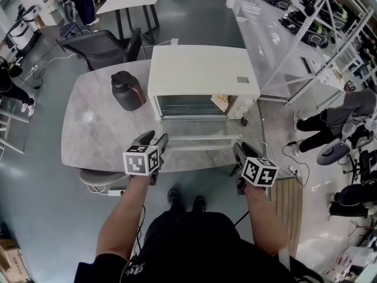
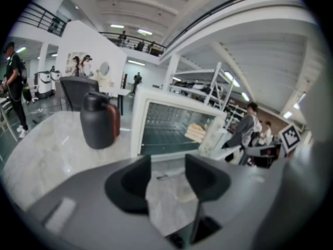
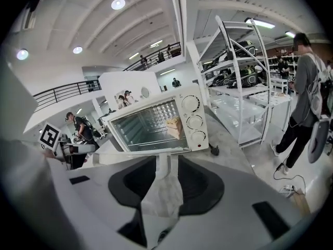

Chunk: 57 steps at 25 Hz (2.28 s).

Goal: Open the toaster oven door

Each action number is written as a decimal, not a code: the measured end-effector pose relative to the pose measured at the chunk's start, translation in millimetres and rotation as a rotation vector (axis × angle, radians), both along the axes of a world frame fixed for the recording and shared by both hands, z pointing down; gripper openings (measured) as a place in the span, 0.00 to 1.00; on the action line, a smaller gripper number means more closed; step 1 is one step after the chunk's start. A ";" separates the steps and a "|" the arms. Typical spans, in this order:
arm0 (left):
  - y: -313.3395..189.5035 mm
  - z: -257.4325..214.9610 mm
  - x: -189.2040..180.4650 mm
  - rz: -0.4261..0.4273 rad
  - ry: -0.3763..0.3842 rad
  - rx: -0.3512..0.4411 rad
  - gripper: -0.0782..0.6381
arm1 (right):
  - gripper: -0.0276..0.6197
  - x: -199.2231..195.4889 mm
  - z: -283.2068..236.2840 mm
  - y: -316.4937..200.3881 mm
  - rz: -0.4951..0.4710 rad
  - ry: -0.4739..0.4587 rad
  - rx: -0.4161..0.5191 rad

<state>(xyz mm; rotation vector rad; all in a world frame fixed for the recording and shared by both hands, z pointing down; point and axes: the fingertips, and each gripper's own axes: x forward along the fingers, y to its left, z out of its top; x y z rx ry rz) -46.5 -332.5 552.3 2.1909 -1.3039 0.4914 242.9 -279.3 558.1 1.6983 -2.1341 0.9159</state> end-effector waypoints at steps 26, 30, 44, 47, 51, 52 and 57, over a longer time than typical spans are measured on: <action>43.3 50.0 0.5 0.021 -0.044 -0.093 0.40 | 0.27 13.3 48.6 -2.7 -0.031 0.021 -0.151; 46.3 55.7 0.3 0.026 -0.055 -0.104 0.40 | 0.27 12.4 54.7 -0.5 -0.032 0.005 -0.170; 61.1 83.7 0.9 0.037 -0.084 -0.169 0.40 | 0.25 5.1 82.2 15.9 -0.030 -0.035 -0.236; 64.4 90.5 0.9 0.039 -0.088 -0.185 0.40 | 0.25 4.1 88.3 19.3 -0.035 -0.020 -0.247; 68.1 97.2 0.1 0.041 -0.090 -0.202 0.40 | 0.25 2.6 93.5 22.9 -0.042 -0.003 -0.256; 68.8 99.0 -0.1 0.041 -0.091 -0.205 0.40 | 0.25 2.2 94.8 23.6 -0.043 0.000 -0.259; 70.9 109.8 0.2 0.043 -0.092 -0.228 0.40 | 0.25 2.4 104.6 26.3 -0.040 0.003 -0.277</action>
